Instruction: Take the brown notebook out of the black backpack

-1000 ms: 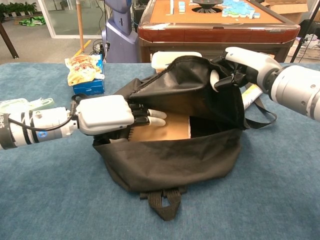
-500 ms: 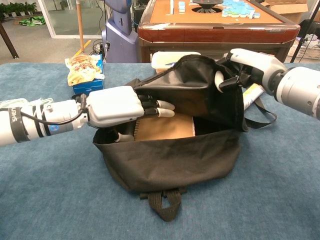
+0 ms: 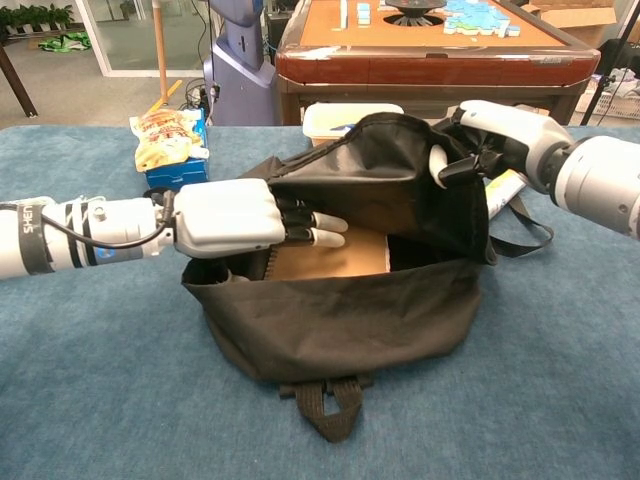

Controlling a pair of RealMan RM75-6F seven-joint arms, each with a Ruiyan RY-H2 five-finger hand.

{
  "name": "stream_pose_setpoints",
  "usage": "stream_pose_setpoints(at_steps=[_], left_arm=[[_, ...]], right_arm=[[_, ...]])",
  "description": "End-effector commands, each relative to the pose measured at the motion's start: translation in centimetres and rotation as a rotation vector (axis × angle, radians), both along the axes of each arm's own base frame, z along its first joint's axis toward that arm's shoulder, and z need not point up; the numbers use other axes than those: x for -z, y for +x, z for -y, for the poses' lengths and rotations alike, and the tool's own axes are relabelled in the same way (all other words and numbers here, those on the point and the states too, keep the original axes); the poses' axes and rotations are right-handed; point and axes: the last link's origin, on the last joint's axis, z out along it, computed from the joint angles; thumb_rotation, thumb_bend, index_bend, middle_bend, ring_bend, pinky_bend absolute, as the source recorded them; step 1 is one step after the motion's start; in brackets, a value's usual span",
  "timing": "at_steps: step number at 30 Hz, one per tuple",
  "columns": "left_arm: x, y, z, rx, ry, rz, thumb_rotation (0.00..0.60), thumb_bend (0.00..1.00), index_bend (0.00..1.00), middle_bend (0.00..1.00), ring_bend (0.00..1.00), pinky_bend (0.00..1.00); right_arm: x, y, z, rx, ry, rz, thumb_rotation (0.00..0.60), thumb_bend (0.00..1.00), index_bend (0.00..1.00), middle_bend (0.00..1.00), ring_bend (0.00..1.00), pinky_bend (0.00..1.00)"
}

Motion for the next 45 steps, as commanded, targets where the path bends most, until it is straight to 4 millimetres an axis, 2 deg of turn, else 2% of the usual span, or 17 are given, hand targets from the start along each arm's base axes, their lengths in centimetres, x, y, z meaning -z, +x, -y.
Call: stream_pose_setpoints(at_steps=[1,15,22,27,36,39,42,45], left_arm=[[0.3,0.5,0.2,-0.001,-0.012,0.018,0.6,0.14,0.05,0.04,0.07,0.21],[2.3,2.0,0.9,-0.153,-0.083,0.167,0.6,0.13,0.06,0.04,0.07,0.21],[3.1,1.9,1.2,-0.24,-0.107,0.246,0.6,0.13,0.14,0.05,0.1,0.21],[3.4,2.1,1.6,-0.272,-0.128,0.304,0.6,0.13,0.22,0.12,0.17,0.21],[3.5,2.1,2.4,-0.258,-0.174,0.334,0.6,0.3,0.34,0.25,0.3,0.25],[3.6,2.2,2.8,-0.256,-0.195,0.35,0.6,0.35,0.39,0.33,0.35,0.28],[3.6,2.3,3.1,-0.26,-0.221,0.372,0.6,0.4,0.47,0.44,0.42,0.33],[3.7,2.4,3.5,-0.288,-0.26,0.422,0.6,0.43,0.55,0.57,0.5,0.42]], right_arm=[[-0.1,0.0,0.0,-0.001,-0.001,0.002,0.6,0.87,0.62,0.29,0.08,0.06],[-0.7,-0.4,-0.1,0.009,-0.011,0.012,0.6,0.87,0.62,0.29,0.08,0.06],[-0.7,-0.5,-0.2,0.01,-0.014,0.017,0.6,0.87,0.62,0.29,0.08,0.06],[-0.7,-0.6,-0.2,0.01,-0.013,0.016,0.6,0.87,0.62,0.29,0.08,0.06],[-1.0,-0.6,-0.1,0.017,-0.022,0.021,0.6,0.87,0.62,0.29,0.08,0.06],[-1.0,-0.6,0.0,0.019,-0.021,0.025,0.6,0.87,0.62,0.29,0.08,0.06],[-1.1,-0.7,0.1,0.027,-0.02,0.026,0.6,0.87,0.62,0.29,0.08,0.06],[-1.2,-1.0,0.2,0.039,-0.017,0.028,0.6,0.87,0.62,0.29,0.08,0.06]])
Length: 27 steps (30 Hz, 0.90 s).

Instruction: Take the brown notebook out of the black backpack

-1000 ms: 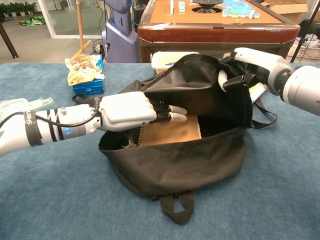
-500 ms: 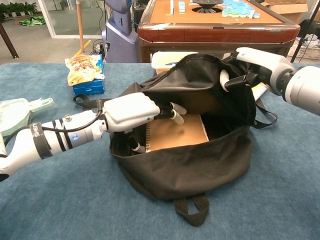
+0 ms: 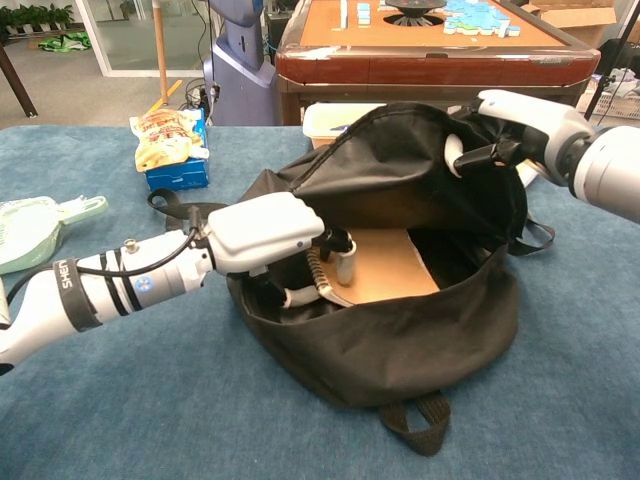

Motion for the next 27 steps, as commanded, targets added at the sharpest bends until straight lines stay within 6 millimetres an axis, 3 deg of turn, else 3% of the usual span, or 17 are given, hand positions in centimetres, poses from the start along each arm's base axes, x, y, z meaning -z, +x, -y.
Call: stream_pose_setpoints(at_steps=[1,4,12,27], left_arm=[[0.1,0.1,0.6,-0.028,-0.046,0.059,0.6,0.43,0.57,0.6,0.53,0.46],[0.2,0.3,1.1,-0.037,-0.075,0.097,0.6,0.44,0.62,0.66,0.56,0.48],[-0.5,1.2,1.5,-0.1,-0.134,0.261,0.6,0.44,0.65,0.69,0.58,0.48],[-7.2,0.5,1.3,-0.199,-0.152,0.523,0.6,0.44,0.64,0.69,0.58,0.5]], right_arm=[[-0.1,-0.2,0.1,0.01,0.002,0.006,0.6,0.87,0.62,0.29,0.08,0.06],[-0.3,-0.2,0.2,0.016,0.004,0.013,0.6,0.87,0.62,0.29,0.08,0.06],[-0.6,-0.7,0.4,0.024,0.01,0.009,0.6,0.87,0.62,0.29,0.08,0.06],[-0.6,-2.0,0.2,0.007,0.042,-0.006,0.6,0.87,0.62,0.29,0.08,0.06]])
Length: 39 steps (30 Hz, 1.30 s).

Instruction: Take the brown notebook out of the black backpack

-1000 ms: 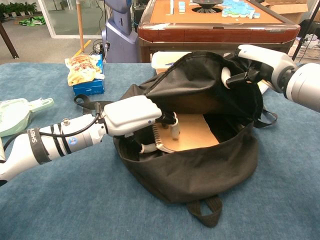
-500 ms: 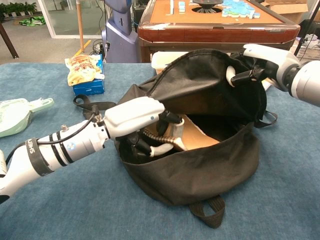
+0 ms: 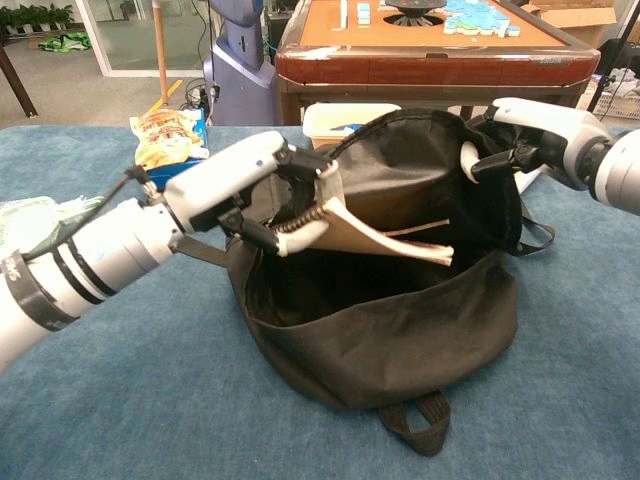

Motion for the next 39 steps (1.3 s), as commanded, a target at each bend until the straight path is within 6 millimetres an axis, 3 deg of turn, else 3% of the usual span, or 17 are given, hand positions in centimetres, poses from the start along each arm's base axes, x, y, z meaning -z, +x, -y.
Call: stream_pose_setpoints(at_steps=[1,9,12,15,18,20,22,26,32,39], left_arm=[[-3.1,-0.4,0.0,-0.051,0.002,0.087,0.6,0.44,0.64,0.69,0.58,0.5],[-7.9,-0.2,1.2,-0.127,-0.045,0.194,0.6,0.44,0.64,0.7,0.58,0.5],[-8.9,0.0,1.4,-0.139,-0.05,0.21,0.6,0.44,0.64,0.7,0.58,0.5],[-11.2,0.2,1.5,-0.168,-0.039,0.252,0.6,0.44,0.64,0.7,0.58,0.5],[-13.1,0.2,1.6,-0.184,-0.011,0.253,0.6,0.44,0.64,0.7,0.58,0.5],[-13.9,0.1,1.6,-0.192,0.008,0.247,0.6,0.44,0.63,0.7,0.58,0.5],[-14.9,0.0,1.4,-0.202,0.031,0.245,0.6,0.44,0.63,0.7,0.58,0.5],[-16.4,-0.2,0.9,-0.221,0.063,0.238,0.6,0.44,0.63,0.7,0.58,0.5],[-17.2,0.1,-0.9,-0.253,0.105,0.191,0.6,0.44,0.63,0.7,0.58,0.5],[-14.8,1.8,-4.4,-0.262,0.151,0.095,0.6,0.44,0.63,0.7,0.58,0.5]], right_arm=[[0.0,-0.3,-0.1,-0.003,0.005,-0.006,0.6,0.87,0.62,0.29,0.08,0.06],[0.0,-1.0,-0.6,-0.023,0.017,-0.019,0.6,0.86,0.61,0.28,0.08,0.06],[0.0,-1.2,-0.9,-0.032,0.023,-0.028,0.6,0.77,0.55,0.27,0.08,0.06],[0.2,-1.6,-2.0,-0.067,0.069,-0.068,0.6,0.63,0.41,0.21,0.06,0.06],[0.0,-2.5,-3.5,-0.145,0.145,-0.17,0.6,0.47,0.12,0.08,0.0,0.01],[-0.3,-2.8,-4.4,-0.191,0.159,-0.218,0.6,0.35,0.0,0.01,0.0,0.0],[-0.8,-3.2,-5.3,-0.228,0.163,-0.247,0.6,0.23,0.0,0.0,0.0,0.0],[-2.3,-3.6,-6.7,-0.27,0.149,-0.26,0.6,0.11,0.0,0.0,0.0,0.0],[-5.4,-4.1,-8.2,-0.295,0.078,-0.225,0.6,0.09,0.0,0.0,0.0,0.0],[-9.7,-4.9,-8.6,-0.278,-0.089,-0.196,0.6,0.09,0.0,0.0,0.0,0.0]])
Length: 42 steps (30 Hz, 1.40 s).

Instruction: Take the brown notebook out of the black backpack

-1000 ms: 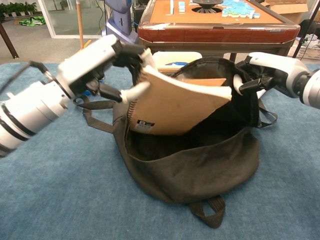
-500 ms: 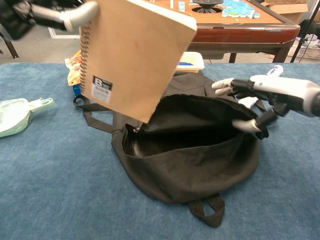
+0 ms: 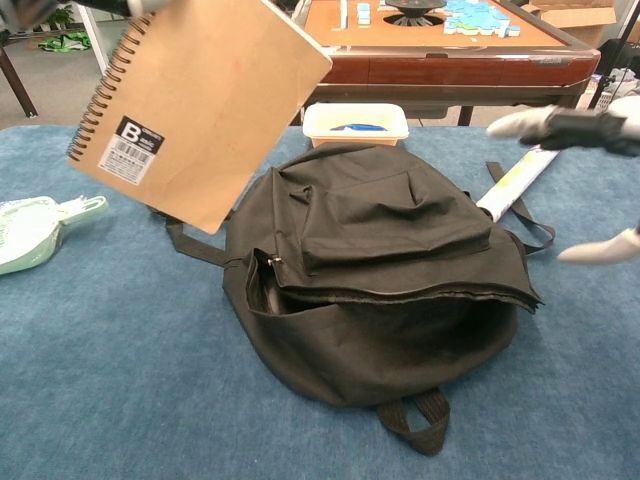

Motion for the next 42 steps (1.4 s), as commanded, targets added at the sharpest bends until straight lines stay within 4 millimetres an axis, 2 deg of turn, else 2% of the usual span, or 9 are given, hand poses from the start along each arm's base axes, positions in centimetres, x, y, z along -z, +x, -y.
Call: stream_pose_setpoints(at_steps=[1,6,13,19,23,28,31,37,42], left_arm=[[1.8,1.4,-2.2,-0.013,0.012,-0.051,0.6,0.44,0.63,0.7,0.58,0.5],[4.4,3.2,-4.8,-0.001,0.088,-0.161,0.6,0.44,0.63,0.7,0.57,0.5],[8.0,4.8,-7.0,-0.005,0.187,-0.296,0.6,0.43,0.61,0.69,0.56,0.5],[11.6,4.6,-5.3,0.014,0.127,-0.385,0.6,0.4,0.57,0.64,0.54,0.5],[12.8,4.7,-3.5,0.004,0.013,-0.41,0.6,0.37,0.41,0.51,0.44,0.46],[11.7,5.7,-0.9,-0.027,-0.139,-0.385,0.6,0.29,0.17,0.34,0.32,0.41],[10.4,5.9,0.4,-0.043,-0.191,-0.379,0.6,0.26,0.1,0.29,0.28,0.39],[7.4,5.3,1.7,-0.099,-0.27,-0.315,0.6,0.25,0.07,0.25,0.26,0.38],[5.2,3.2,0.8,-0.176,-0.242,-0.308,0.6,0.25,0.07,0.25,0.27,0.38]], right_arm=[[-2.4,-0.6,-0.4,0.012,-0.08,0.032,0.6,0.09,0.0,0.0,0.0,0.0],[-4.2,-1.2,-0.4,0.04,-0.14,0.061,0.6,0.09,0.0,0.0,0.0,0.0],[-4.9,-1.9,-0.6,0.064,-0.167,0.088,0.6,0.09,0.0,0.0,0.0,0.0],[-5.0,-2.3,-0.6,0.079,-0.167,0.092,0.6,0.09,0.0,0.0,0.0,0.0],[-5.1,-2.4,-0.6,0.083,-0.171,0.091,0.6,0.09,0.0,0.0,0.0,0.0],[-5.3,-2.4,-0.6,0.086,-0.179,0.09,0.6,0.09,0.0,0.0,0.0,0.0],[-5.4,-2.4,-0.7,0.089,-0.18,0.089,0.6,0.09,0.0,0.0,0.0,0.0],[-5.7,-2.2,-0.9,0.088,-0.187,0.088,0.6,0.09,0.0,0.0,0.0,0.0],[-5.9,-2.4,-1.1,0.104,-0.185,0.066,0.6,0.09,0.0,0.0,0.0,0.0]])
